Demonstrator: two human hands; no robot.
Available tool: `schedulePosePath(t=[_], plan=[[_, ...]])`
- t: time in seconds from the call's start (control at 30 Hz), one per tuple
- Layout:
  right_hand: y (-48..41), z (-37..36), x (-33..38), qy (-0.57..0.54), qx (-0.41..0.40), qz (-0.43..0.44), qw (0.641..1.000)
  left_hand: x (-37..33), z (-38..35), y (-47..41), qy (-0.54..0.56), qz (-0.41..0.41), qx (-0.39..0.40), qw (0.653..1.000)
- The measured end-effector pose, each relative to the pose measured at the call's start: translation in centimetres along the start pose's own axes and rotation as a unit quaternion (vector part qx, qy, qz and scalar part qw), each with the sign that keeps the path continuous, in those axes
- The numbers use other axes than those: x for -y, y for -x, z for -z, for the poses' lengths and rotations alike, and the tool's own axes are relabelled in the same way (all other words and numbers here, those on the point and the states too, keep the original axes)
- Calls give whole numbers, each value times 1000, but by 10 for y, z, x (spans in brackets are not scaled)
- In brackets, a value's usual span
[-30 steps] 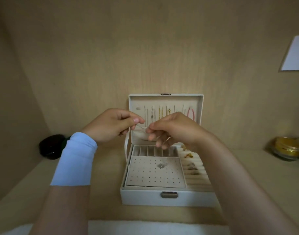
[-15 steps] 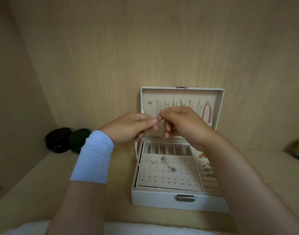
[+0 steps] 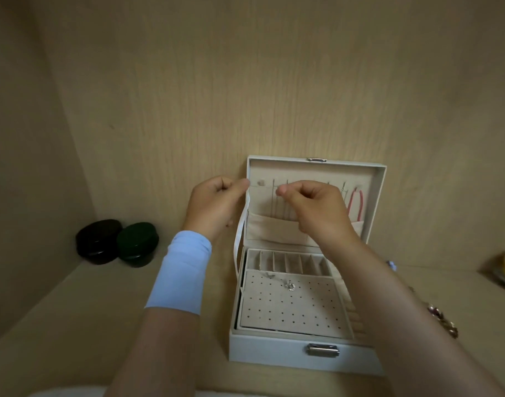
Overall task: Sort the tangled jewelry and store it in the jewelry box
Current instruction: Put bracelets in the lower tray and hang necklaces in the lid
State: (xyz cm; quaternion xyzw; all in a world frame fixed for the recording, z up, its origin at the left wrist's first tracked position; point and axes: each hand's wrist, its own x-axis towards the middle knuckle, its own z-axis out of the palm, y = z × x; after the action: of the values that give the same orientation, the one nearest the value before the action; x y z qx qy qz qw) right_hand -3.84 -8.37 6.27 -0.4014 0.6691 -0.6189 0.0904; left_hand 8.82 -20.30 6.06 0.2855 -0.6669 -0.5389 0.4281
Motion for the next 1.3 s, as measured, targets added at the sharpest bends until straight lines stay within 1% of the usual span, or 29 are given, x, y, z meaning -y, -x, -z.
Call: schedulePosePath(t=[0.03,0.1,0.3,0.4,0.53,0.6,0.67,0.7,0.77,0.83,0.87,0.97,1.0,1.03,1.07,1.17,1.23,1.3], plan=[[-5,-5,0,9,-34,18,999,3,-1,-1,-23,-14,-30,999],[-16,-16,-1,22,-89,32,995,9,-2,-3,-32,-26,-64,997],[-29,-40,1,68,-184,22,980,18,-6,-3,-66,-22,-107,992],[-30,-49,1,80,-214,25,973,18,-7,-4,-63,-15,-125,990],[-31,-54,0,105,-213,20,971,17,-7,-3,-69,2,-112,991],[-29,-53,-2,133,-201,9,970,17,-5,-3,-85,13,-84,993],[-25,-50,-5,164,-169,-13,972,16,0,-4,-114,26,-39,992],[-21,-48,-6,174,-145,-26,974,14,4,-4,-131,38,-7,991],[-13,-43,-8,179,-93,-35,979,8,11,-3,-144,68,84,984],[-5,-38,-6,170,-50,-43,983,2,14,1,-127,97,185,970],[-1,-35,-4,156,-23,-61,986,-1,14,3,-123,108,228,960],[13,-28,5,69,108,-142,981,-9,12,8,-158,116,310,930],[16,-26,6,46,143,-157,976,-11,11,9,-173,111,325,923],[18,-24,6,24,162,-161,973,-13,11,10,-185,102,335,918],[18,-23,5,0,166,-157,974,-14,12,9,-194,93,339,916],[15,-14,5,-42,131,-135,981,-14,17,8,-194,87,324,922],[11,-7,4,-9,110,-113,987,-13,19,7,-193,94,308,927],[8,-2,4,33,104,-87,990,-10,15,6,-208,74,282,934]])
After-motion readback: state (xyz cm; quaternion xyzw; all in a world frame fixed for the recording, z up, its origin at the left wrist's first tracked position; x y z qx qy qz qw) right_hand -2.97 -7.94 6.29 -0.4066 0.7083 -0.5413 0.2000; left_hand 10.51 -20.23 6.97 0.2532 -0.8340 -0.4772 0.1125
